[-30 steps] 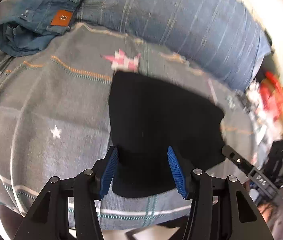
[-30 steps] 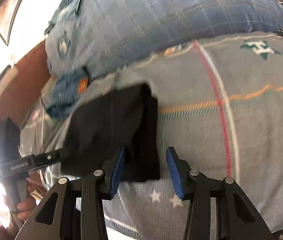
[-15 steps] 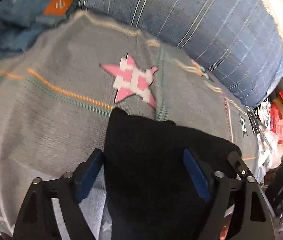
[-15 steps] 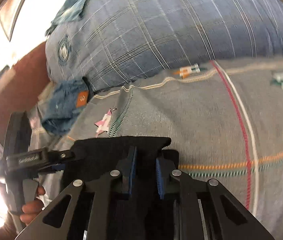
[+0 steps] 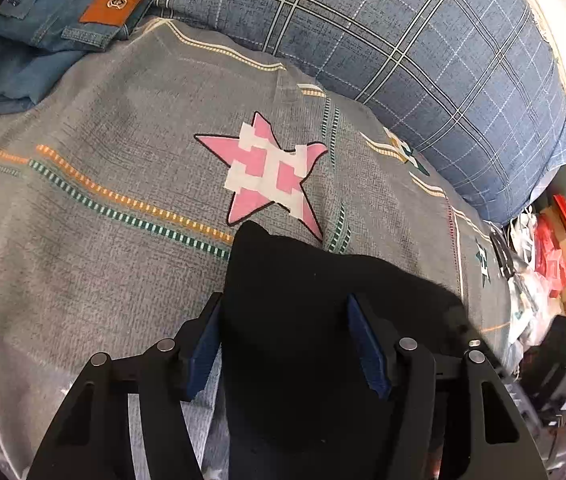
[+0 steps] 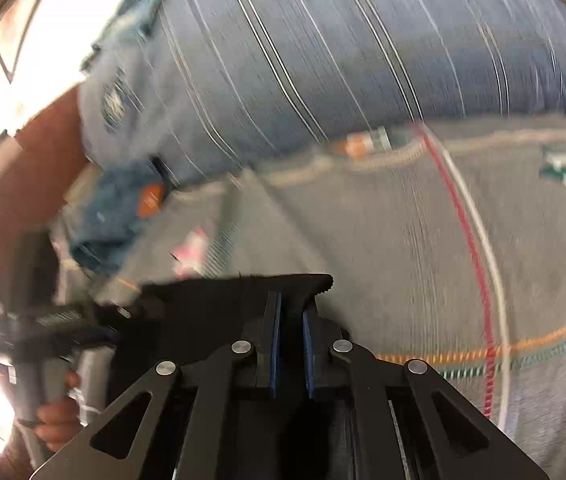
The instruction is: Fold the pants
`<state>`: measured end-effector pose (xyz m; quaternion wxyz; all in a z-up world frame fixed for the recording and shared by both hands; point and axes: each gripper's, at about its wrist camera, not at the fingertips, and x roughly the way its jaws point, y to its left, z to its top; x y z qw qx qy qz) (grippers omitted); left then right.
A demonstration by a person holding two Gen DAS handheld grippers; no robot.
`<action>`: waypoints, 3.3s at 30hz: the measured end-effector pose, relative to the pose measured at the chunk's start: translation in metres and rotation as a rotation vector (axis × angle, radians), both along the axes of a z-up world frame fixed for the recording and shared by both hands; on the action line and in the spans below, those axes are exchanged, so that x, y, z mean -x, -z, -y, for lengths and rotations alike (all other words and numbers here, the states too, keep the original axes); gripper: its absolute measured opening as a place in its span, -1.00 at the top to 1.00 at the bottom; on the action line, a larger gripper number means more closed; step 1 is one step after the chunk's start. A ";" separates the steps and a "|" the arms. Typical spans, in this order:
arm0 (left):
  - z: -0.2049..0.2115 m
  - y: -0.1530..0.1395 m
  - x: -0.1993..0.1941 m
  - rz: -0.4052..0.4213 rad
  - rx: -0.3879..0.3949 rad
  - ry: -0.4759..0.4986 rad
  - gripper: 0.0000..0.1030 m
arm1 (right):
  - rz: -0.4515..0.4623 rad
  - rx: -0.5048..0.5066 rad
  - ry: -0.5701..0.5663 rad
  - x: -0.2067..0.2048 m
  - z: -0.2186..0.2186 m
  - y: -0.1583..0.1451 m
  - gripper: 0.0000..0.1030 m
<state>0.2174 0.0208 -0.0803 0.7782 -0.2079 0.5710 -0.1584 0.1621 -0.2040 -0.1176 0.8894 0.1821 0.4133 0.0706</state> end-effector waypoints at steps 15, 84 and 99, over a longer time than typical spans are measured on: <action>-0.038 -0.035 0.078 -0.102 0.281 0.044 -0.39 | -0.041 -0.350 0.057 0.087 0.033 -0.003 0.68; -0.030 0.033 0.040 -0.261 0.421 -0.085 0.42 | -0.064 -0.571 0.068 0.079 -0.014 0.026 0.34; -0.034 0.030 0.054 -0.193 0.328 -0.079 0.60 | -0.138 -0.647 0.043 0.076 -0.017 0.052 0.69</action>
